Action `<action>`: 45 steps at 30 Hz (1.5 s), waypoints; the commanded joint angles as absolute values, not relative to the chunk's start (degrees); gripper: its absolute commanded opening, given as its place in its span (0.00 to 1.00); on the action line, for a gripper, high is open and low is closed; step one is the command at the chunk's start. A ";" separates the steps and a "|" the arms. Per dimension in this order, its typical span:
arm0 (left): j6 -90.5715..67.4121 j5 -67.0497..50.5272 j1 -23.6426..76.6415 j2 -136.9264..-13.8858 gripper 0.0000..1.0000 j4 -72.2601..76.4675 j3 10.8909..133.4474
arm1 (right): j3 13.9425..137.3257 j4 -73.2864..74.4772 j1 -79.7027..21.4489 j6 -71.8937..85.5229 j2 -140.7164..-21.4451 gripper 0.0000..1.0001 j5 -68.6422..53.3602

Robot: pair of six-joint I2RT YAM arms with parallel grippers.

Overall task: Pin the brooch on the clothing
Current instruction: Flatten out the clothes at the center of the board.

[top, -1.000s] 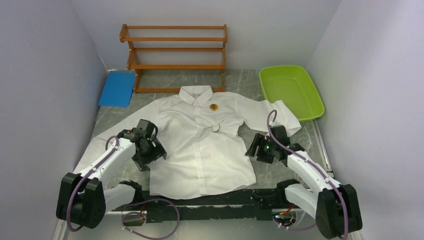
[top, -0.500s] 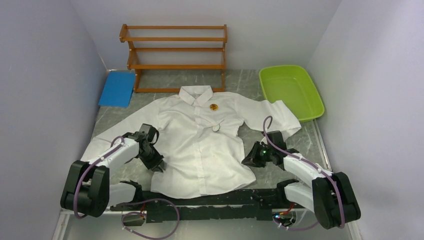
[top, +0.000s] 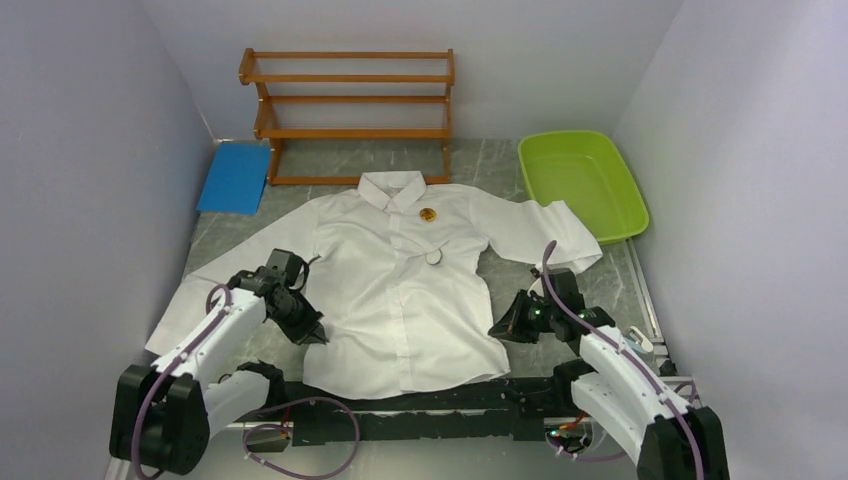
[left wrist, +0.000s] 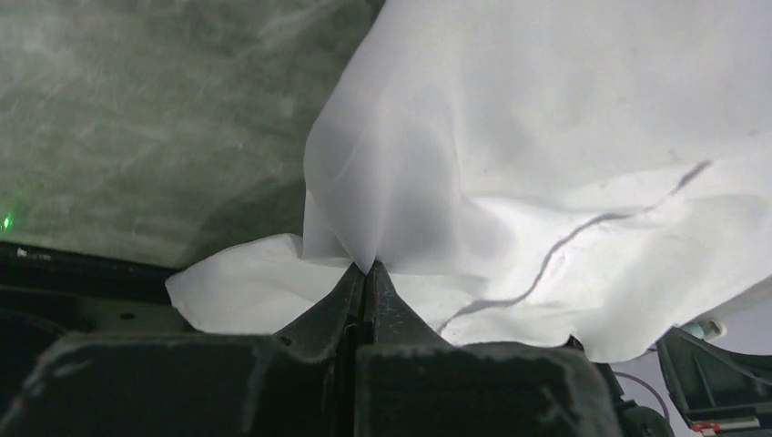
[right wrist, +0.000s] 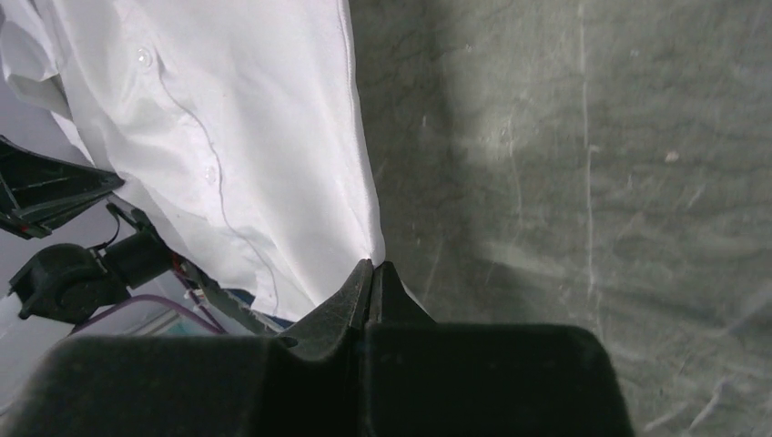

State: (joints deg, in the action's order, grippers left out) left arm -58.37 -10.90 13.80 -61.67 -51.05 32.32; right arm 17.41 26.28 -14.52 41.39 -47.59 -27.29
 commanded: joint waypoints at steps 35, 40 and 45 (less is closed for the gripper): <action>-55.55 -10.05 13.50 -44.95 0.15 -86.64 51.06 | 32.52 69.58 -14.94 44.59 -25.76 0.08 -25.44; -54.09 -9.60 13.45 -45.53 0.93 -85.89 51.37 | 33.28 68.01 -14.95 43.56 -24.79 0.60 -24.03; -49.80 -13.18 13.40 -48.06 0.94 -79.13 51.71 | 34.62 59.60 -14.94 42.75 -26.48 0.76 -24.36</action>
State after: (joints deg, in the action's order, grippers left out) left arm -53.69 -10.74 13.67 -46.15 -84.40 49.60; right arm 32.99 65.28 -14.72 44.60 -25.45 -26.11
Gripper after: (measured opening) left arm 0.938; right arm 0.724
